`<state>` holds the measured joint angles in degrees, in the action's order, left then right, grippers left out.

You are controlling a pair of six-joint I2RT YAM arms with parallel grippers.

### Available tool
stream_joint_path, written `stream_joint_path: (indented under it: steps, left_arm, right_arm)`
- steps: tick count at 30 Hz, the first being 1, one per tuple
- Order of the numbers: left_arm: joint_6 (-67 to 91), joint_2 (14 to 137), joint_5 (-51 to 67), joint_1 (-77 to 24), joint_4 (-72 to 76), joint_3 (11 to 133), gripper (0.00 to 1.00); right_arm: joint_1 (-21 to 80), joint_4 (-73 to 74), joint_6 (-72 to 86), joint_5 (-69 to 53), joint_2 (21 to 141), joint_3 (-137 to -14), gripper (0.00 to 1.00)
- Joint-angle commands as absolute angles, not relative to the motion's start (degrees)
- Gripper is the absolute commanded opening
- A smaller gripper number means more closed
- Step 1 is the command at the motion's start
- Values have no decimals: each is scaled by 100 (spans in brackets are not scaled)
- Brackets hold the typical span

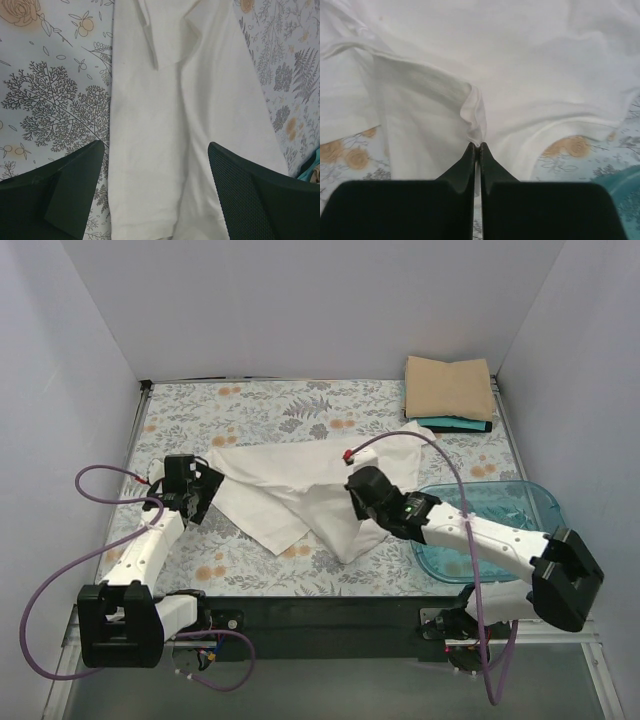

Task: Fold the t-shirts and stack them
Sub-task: Flatten the tshirt out

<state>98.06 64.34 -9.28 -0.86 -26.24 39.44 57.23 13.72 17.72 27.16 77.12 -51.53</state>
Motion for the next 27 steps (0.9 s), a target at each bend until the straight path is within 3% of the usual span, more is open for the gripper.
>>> stream_joint_path:
  steps: [1, 6, 27]
  left_arm:
    - [9686, 6582, -616, -88, -2426, 3788, 84]
    - [9616, 6995, -388, -88, -2260, 3911, 84]
    - [9334, 8226, -237, -79, -1459, 4675, 77]
  right_arm:
    - [5082, 1353, 1758, 3006, 6929, -4782, 1]
    - [4072, 1249, 1505, 3068, 6145, -4492, 1]
    - [3296, 1178, 668, 2883, 6477, -5422, 1]
